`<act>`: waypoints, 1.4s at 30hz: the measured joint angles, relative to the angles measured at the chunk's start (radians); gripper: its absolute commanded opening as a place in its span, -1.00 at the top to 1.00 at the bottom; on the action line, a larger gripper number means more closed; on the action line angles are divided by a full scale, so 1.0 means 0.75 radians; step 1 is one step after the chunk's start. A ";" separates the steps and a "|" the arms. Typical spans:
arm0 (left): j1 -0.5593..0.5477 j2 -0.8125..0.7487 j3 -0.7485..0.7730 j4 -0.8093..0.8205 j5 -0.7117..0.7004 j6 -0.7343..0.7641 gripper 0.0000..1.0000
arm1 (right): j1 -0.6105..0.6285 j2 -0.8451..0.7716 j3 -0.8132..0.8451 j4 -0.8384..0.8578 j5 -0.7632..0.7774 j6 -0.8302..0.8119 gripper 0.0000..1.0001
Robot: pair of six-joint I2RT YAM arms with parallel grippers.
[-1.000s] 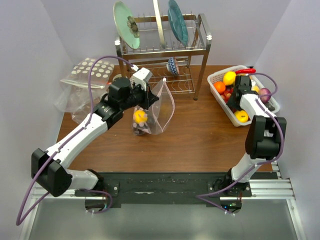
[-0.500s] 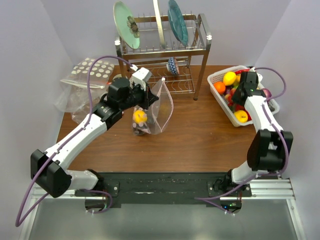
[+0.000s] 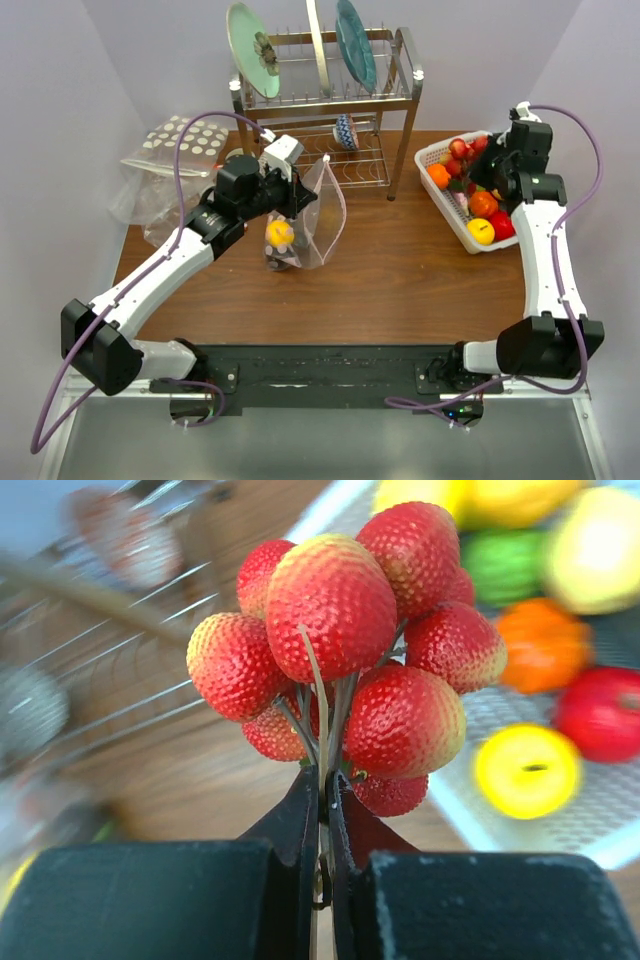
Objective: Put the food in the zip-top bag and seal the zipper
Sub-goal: Place the fake fruit in the zipper food storage bag.
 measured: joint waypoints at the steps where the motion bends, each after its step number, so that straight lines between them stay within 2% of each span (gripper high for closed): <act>1: 0.000 -0.001 0.000 0.000 0.000 0.000 1.00 | 0.000 -0.012 0.002 -0.007 -0.065 0.003 1.00; 11: 0.000 -0.001 0.000 -0.001 0.000 0.000 1.00 | 0.050 -0.081 -0.016 0.044 -0.650 0.095 1.00; 20: -0.001 -0.001 0.000 -0.001 -0.001 0.000 1.00 | 0.336 -0.161 -0.034 0.254 -0.900 0.260 1.00; 24: -0.001 -0.001 0.000 -0.001 -0.001 0.000 1.00 | 0.388 -0.218 -0.086 0.396 -0.958 0.356 1.00; 31: -0.001 -0.001 0.000 -0.002 -0.002 0.000 1.00 | 0.573 -0.251 -0.182 0.569 -0.971 0.437 1.00; 42: -0.001 -0.016 0.000 -0.013 -0.014 0.000 1.00 | 0.713 -0.229 -0.387 0.544 -0.818 0.373 1.00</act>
